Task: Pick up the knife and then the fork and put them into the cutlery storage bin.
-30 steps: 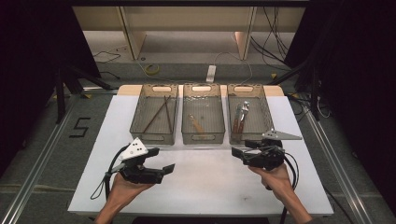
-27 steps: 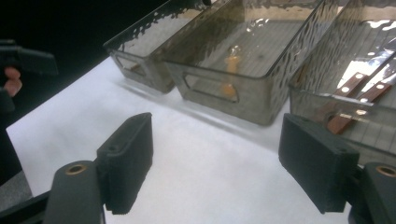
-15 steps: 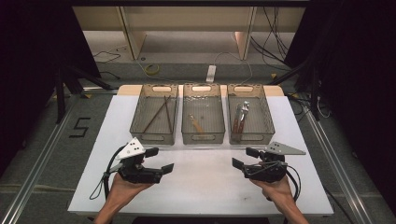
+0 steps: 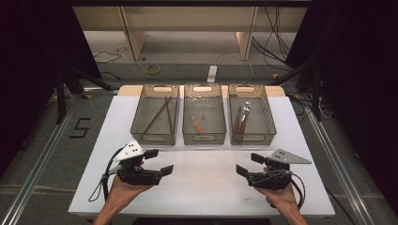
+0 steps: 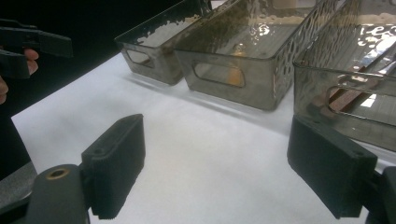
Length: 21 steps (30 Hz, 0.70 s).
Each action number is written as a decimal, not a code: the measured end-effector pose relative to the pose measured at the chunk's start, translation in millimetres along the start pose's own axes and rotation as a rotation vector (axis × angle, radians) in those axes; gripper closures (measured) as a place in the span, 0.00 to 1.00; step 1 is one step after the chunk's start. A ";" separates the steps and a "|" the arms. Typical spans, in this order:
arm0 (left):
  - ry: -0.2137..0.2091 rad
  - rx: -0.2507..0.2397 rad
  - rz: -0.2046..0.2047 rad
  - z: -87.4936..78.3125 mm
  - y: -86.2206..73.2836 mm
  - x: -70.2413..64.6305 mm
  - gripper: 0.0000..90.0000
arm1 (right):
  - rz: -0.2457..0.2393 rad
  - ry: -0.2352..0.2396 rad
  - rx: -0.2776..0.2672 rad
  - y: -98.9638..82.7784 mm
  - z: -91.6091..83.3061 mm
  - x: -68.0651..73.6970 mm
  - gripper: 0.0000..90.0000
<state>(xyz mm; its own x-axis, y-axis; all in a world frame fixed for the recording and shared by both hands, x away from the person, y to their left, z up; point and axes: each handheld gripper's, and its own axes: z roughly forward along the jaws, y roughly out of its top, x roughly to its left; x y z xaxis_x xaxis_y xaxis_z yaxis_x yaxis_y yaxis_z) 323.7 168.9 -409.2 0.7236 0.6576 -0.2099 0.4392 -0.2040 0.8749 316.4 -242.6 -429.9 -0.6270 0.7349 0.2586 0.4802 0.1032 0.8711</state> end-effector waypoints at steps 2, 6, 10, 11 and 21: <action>-0.001 0.001 -0.001 0.3 -0.2 0.0 0.18 | -0.003 0.000 -0.001 -0.5 0.2 0.1 0.22; 0.000 0.001 -0.003 0.1 -0.1 0.5 0.18 | -0.011 -0.006 0.001 -0.6 0.8 0.1 0.22; 0.001 -0.003 -0.002 -0.2 0.1 0.6 0.18 | -0.009 -0.007 -0.005 -0.3 -0.2 0.1 0.22; 0.001 -0.003 -0.001 -0.2 0.0 0.5 0.18 | -0.010 -0.008 -0.007 -0.2 -0.3 0.0 0.22; 0.003 -0.004 -0.002 -0.5 0.0 1.2 0.18 | -0.017 -0.010 -0.008 -0.5 0.1 0.9 0.22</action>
<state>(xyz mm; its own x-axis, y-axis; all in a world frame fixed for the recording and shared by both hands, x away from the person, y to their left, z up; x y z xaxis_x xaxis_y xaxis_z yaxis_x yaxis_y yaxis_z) 324.2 170.0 -409.2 0.7208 0.6604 -0.2105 0.4387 -0.1994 0.8762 315.6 -241.9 -430.1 -0.6290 0.7396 0.2395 0.4646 0.1107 0.8786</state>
